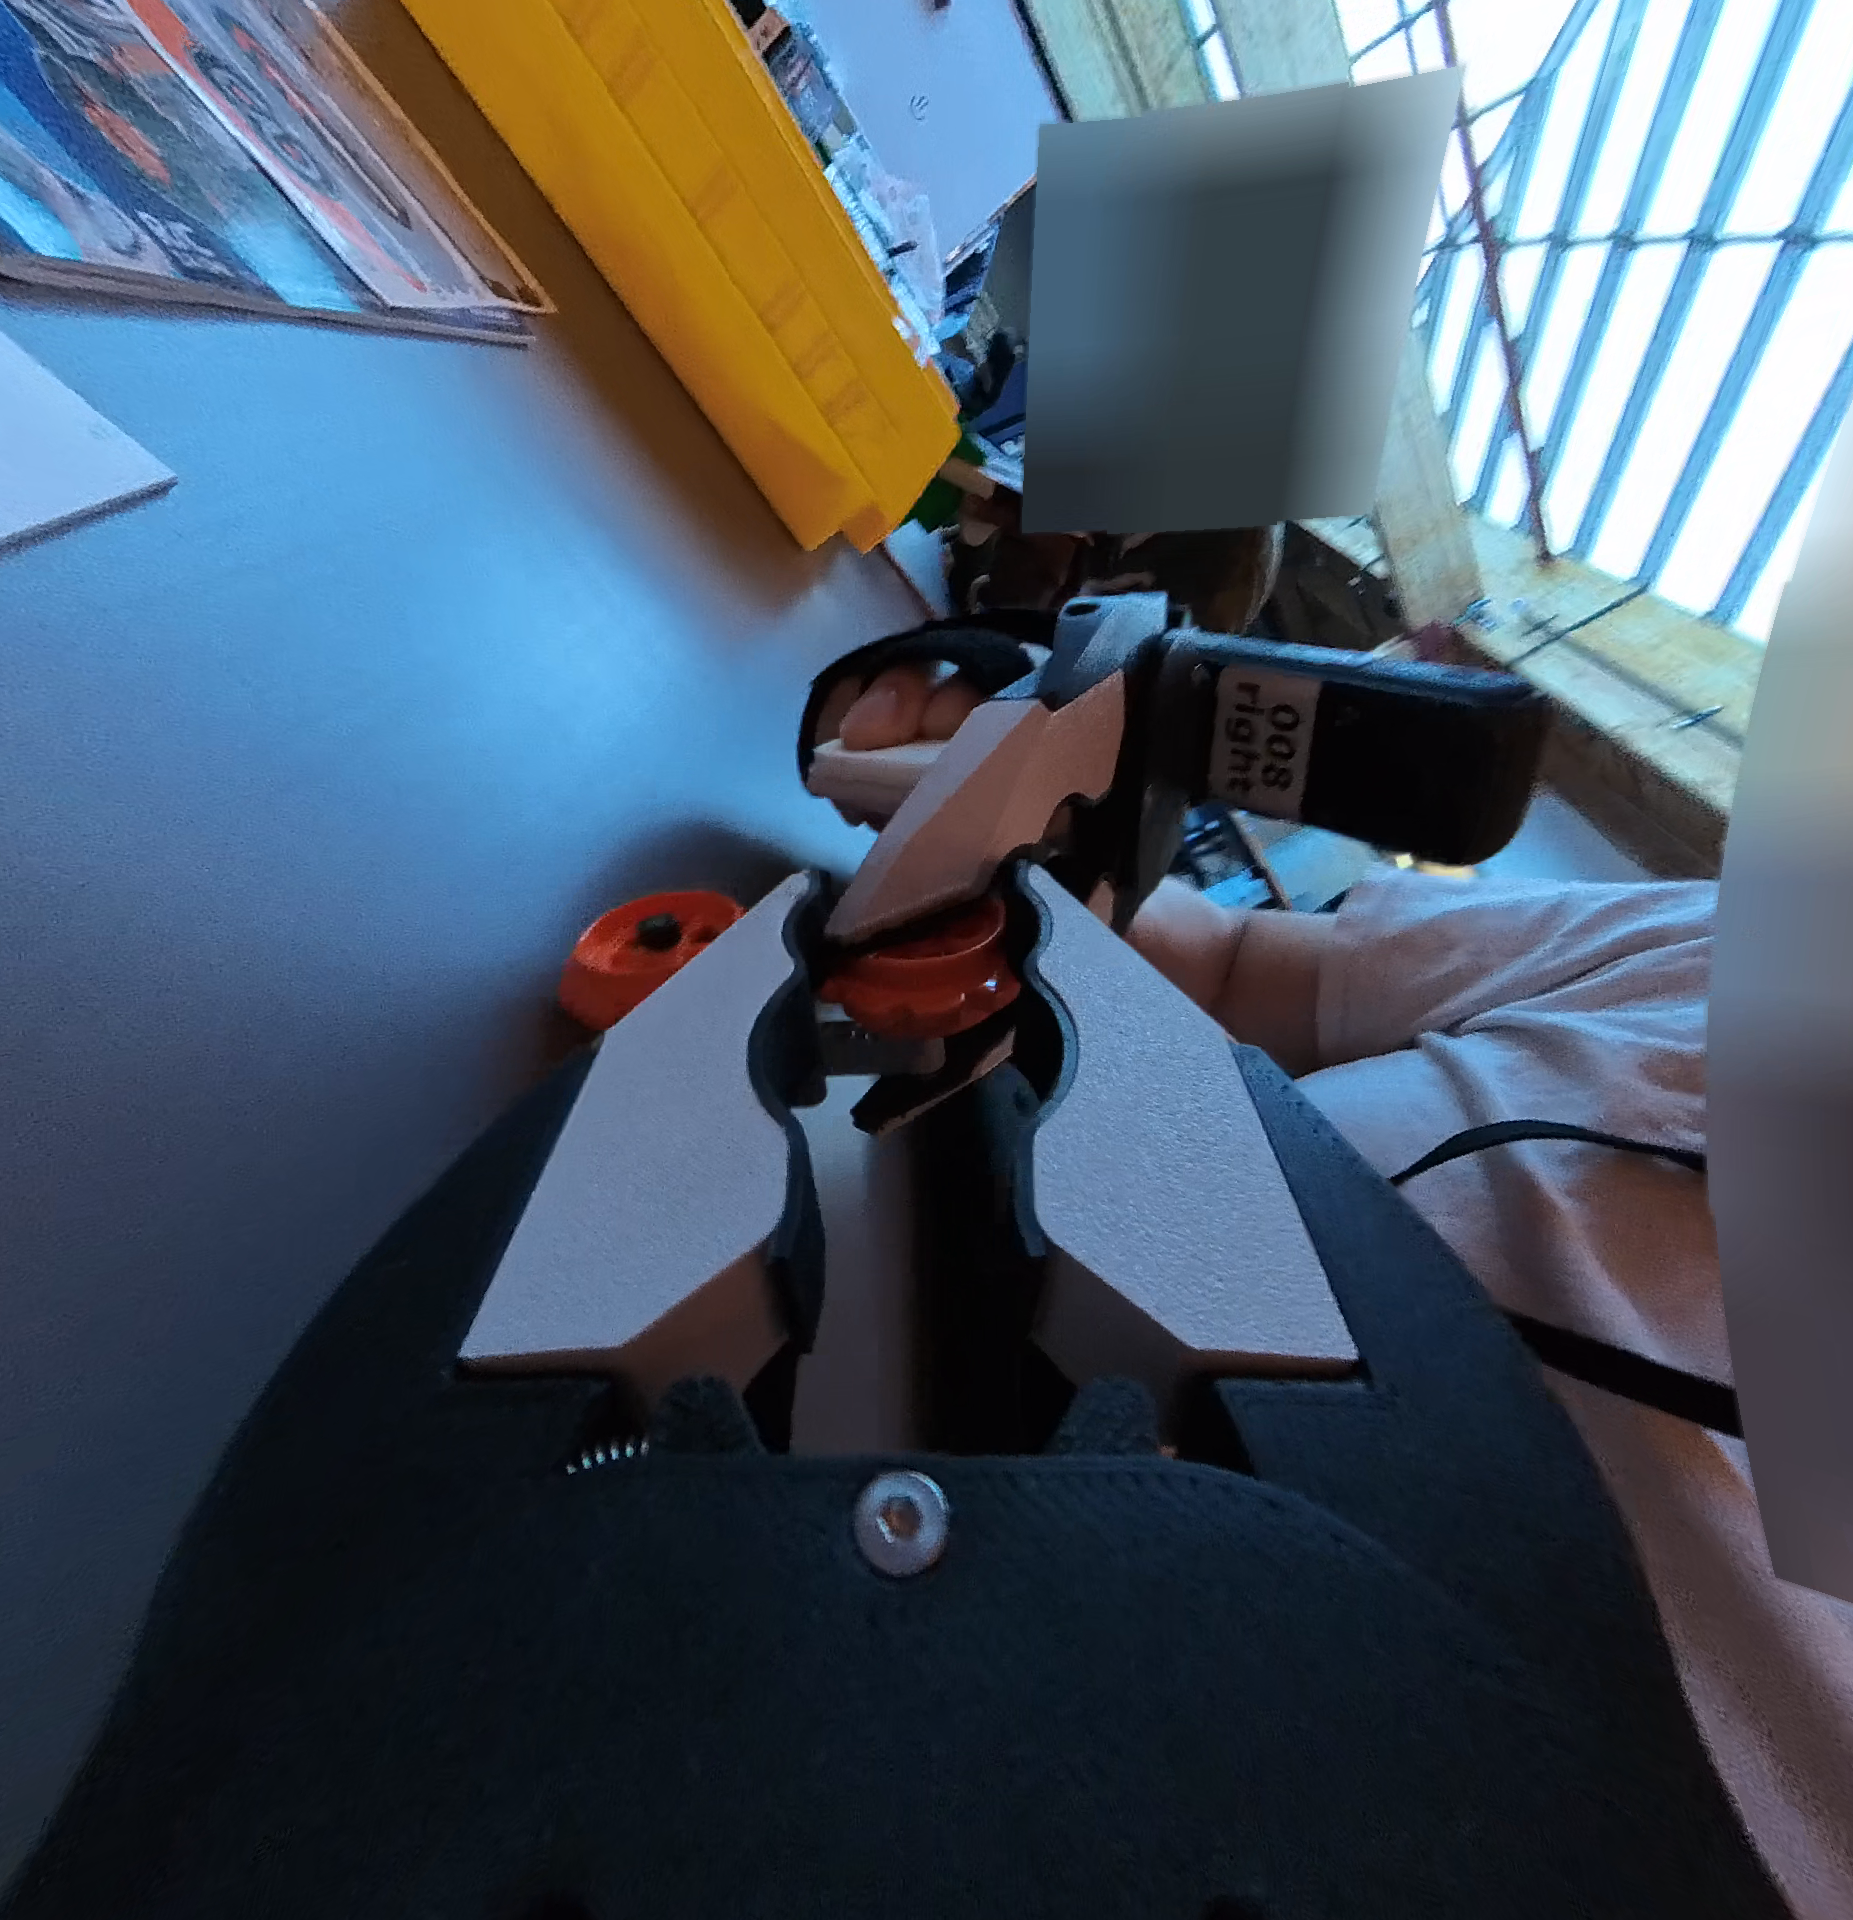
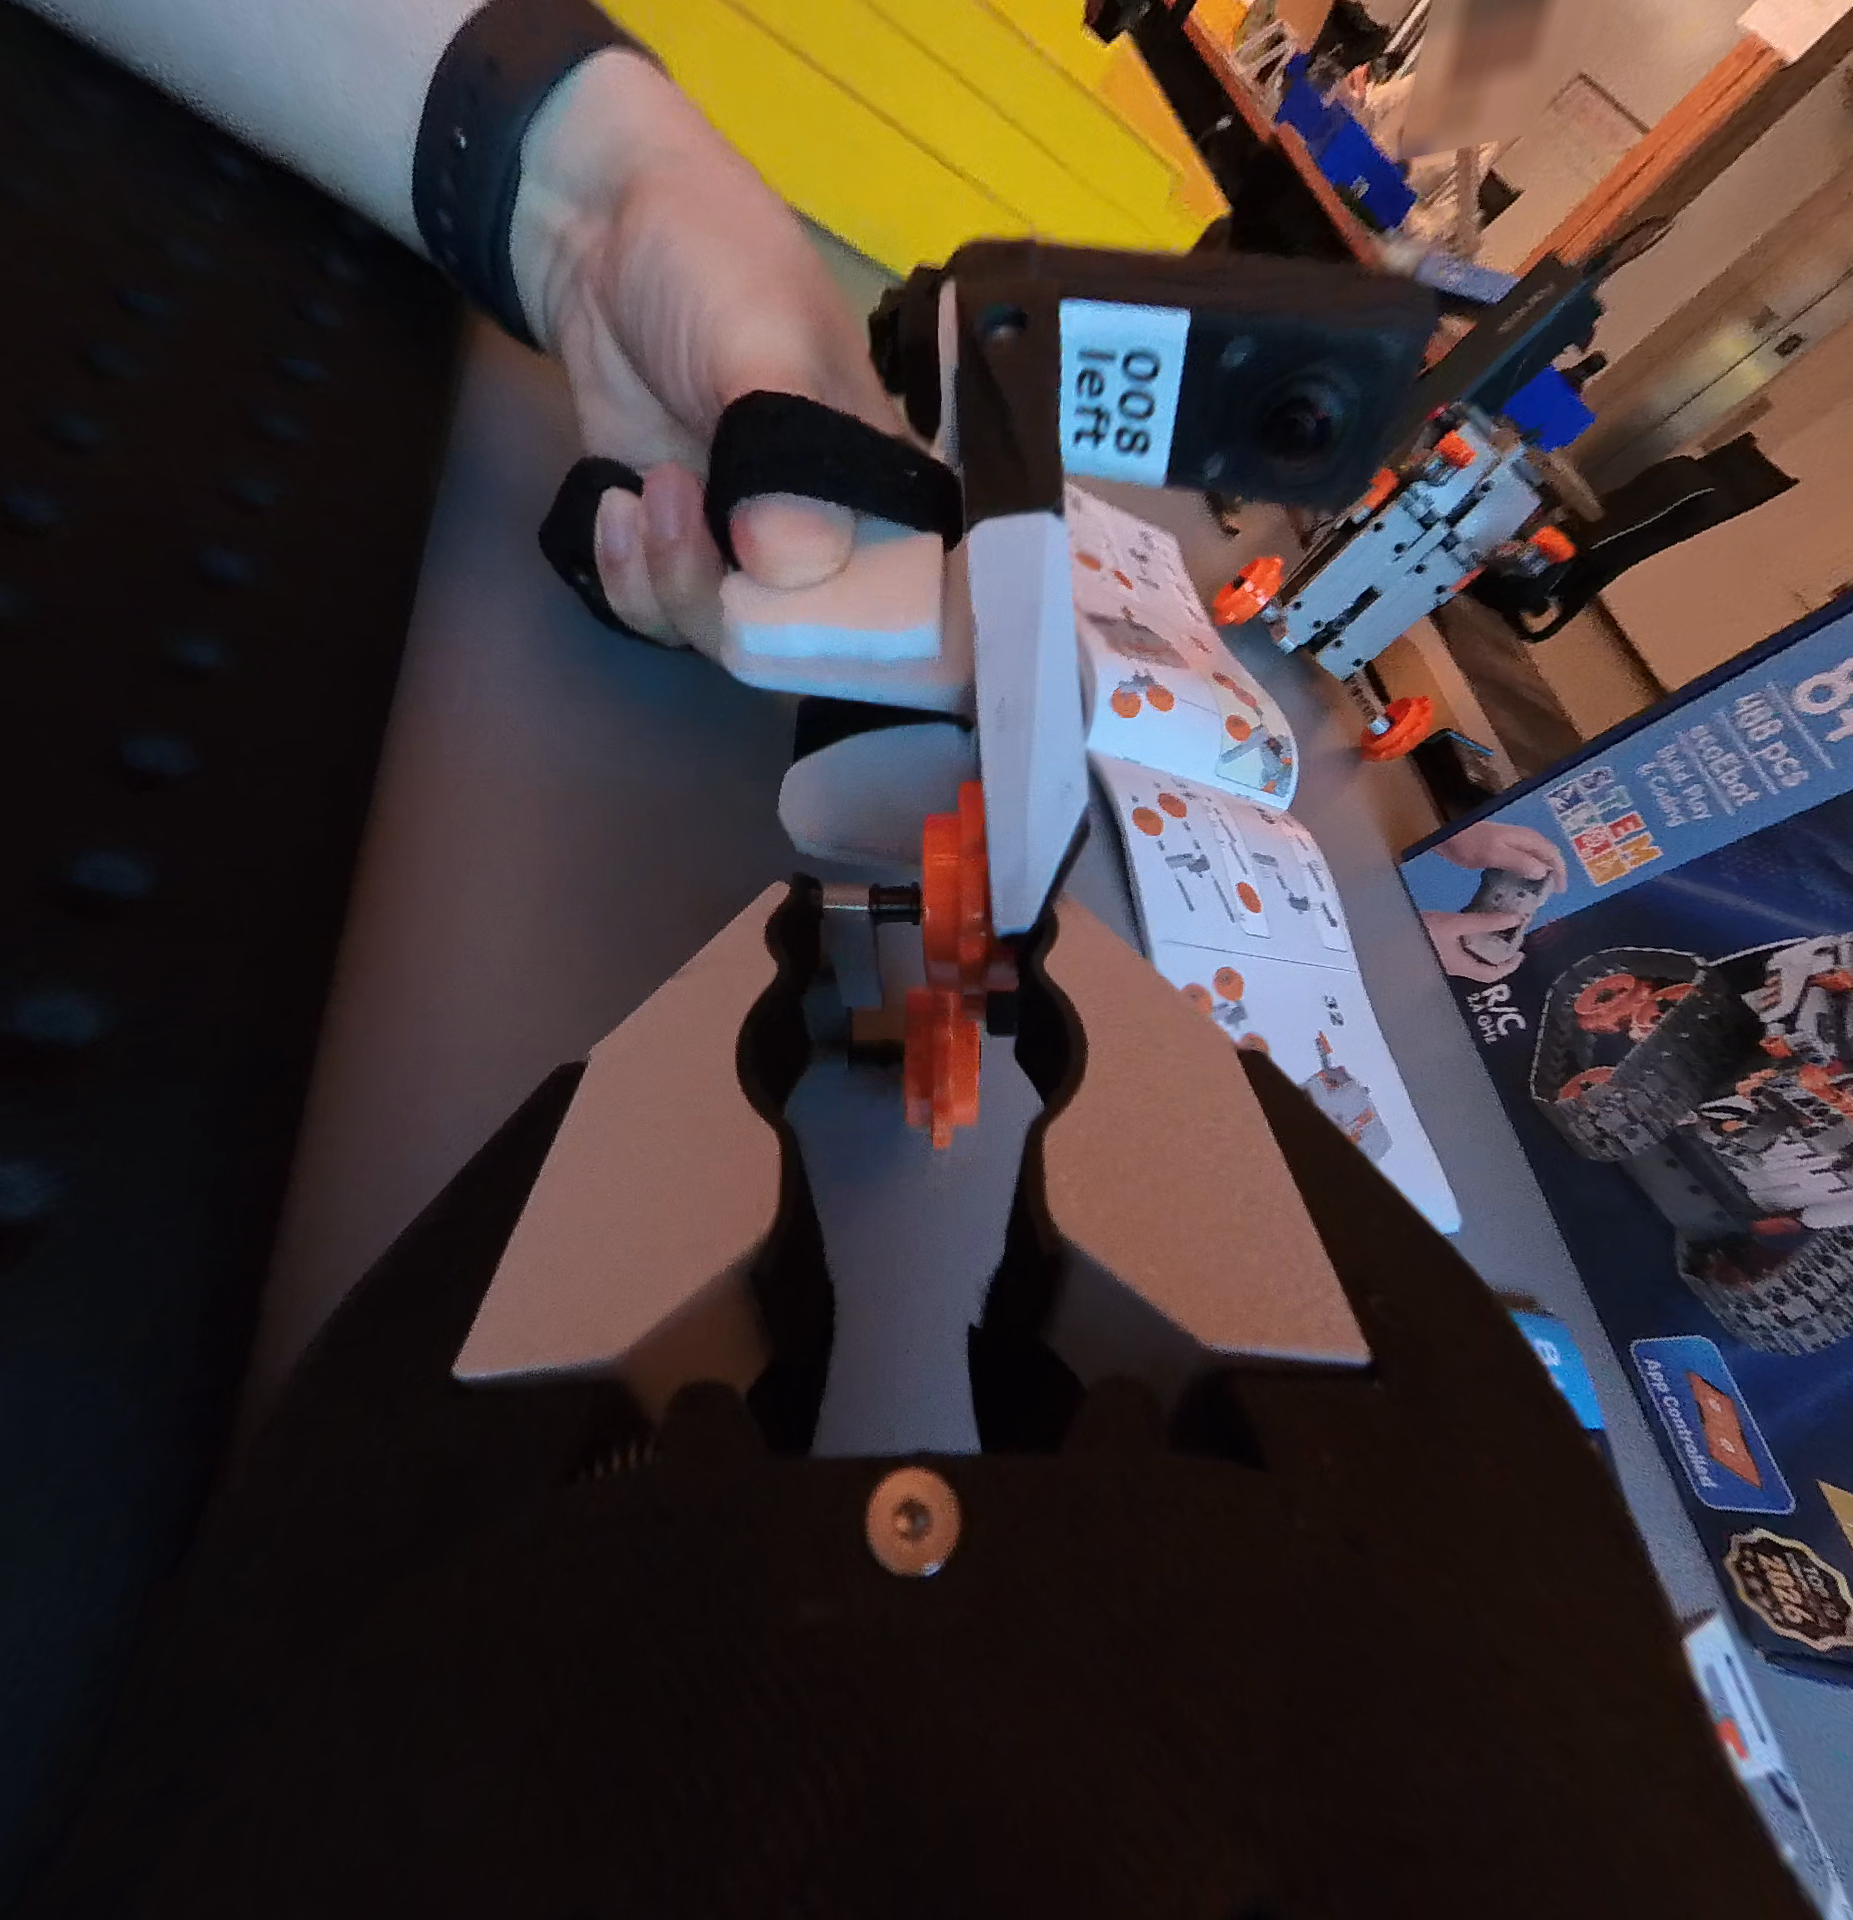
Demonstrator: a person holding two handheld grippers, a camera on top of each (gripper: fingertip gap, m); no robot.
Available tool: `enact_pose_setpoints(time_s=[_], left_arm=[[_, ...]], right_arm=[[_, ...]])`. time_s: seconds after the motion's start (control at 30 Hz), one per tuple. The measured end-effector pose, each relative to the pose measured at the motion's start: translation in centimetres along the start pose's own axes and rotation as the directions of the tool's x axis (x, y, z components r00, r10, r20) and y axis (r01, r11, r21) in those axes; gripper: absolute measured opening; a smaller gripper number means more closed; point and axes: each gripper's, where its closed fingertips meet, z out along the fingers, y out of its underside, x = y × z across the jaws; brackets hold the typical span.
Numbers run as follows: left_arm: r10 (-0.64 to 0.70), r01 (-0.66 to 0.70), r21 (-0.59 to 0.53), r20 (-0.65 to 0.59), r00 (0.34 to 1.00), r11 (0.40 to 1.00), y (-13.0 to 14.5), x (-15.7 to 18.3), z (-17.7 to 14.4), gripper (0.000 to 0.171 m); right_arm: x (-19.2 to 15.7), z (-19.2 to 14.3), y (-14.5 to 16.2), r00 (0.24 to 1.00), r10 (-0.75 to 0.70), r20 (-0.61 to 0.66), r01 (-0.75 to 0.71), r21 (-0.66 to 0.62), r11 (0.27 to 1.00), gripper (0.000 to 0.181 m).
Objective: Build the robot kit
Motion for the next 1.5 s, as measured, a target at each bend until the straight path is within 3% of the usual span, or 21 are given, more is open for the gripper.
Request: enact_pose_setpoints(time_s=[0.07, 0.17, 0.27, 0.4, 0.83, 0.87, 1.1, 1.23, 1.37, 1.5], left_arm=[[-0.061, 0.062, 0.022, -0.073, 0.995, 0.998, -0.7, 0.6, -0.2, 0.034], [-0.133, 0.146, 0.050, -0.199, 0.971, 0.988, -1.8, 2.1, -0.5, 0.055], [-0.101, 0.114, 0.075, -0.164, 0.981, 0.991, -2.4, 1.7, -1.2, 0.049], [-0.006, 0.008, 0.028, -0.062, 0.998, 1.000, -1.7, 1.1, -1.4, 0.048], [-0.096, 0.109, 0.053, -0.207, 0.974, 0.993, -1.9, 2.4, -0.1, 0.050], [-0.088, 0.099, 0.042, -0.211, 0.974, 0.994, -1.7, 2.5, 0.1, 0.041], [-0.049, 0.060, 0.051, -0.202, 0.978, 0.997, -1.8, 2.8, 0.1, 0.040], [-0.103, 0.118, 0.059, -0.215, 0.971, 0.991, -2.0, 2.5, -0.1, 0.041], [-0.039, 0.051, 0.068, -0.178, 0.983, 0.996, -2.0, 2.5, -0.1, 0.041], [0.106, -0.095, 0.081, -0.148, 0.983, 0.992, -2.0, 3.3, -0.2, 0.040]], right_arm=[[0.4, -0.2, -0.6, 1.000, 0.026, -0.010, -0.026, 0.043, 0.999, 0.036], [1.0, -0.6, -0.9, 0.999, 0.025, -0.044, -0.022, 0.067, 0.998, 0.036], [1.6, -0.9, -0.8, 0.996, -0.002, -0.092, 0.008, 0.065, 0.998, 0.037], [3.2, -2.1, -1.5, 0.981, -0.019, -0.193, 0.042, 0.114, 0.993, 0.037], [2.4, -1.6, -2.0, 0.986, -0.051, -0.161, 0.072, 0.124, 0.990, 0.037], [2.3, -1.6, -2.0, 0.986, -0.047, -0.157, 0.068, 0.130, 0.989, 0.037], [2.6, -1.7, -2.5, 0.983, -0.047, -0.176, 0.075, 0.158, 0.984, 0.037], [3.9, -1.8, -2.2, 0.972, 0.016, -0.232, 0.021, 0.156, 0.988, 0.062], [3.7, -1.7, -2.1, 0.967, -0.051, -0.248, 0.082, 0.119, 0.990, 0.054], [3.8, -2.2, -2.8, 0.952, -0.104, -0.288, 0.146, 0.132, 0.980, 0.054]])
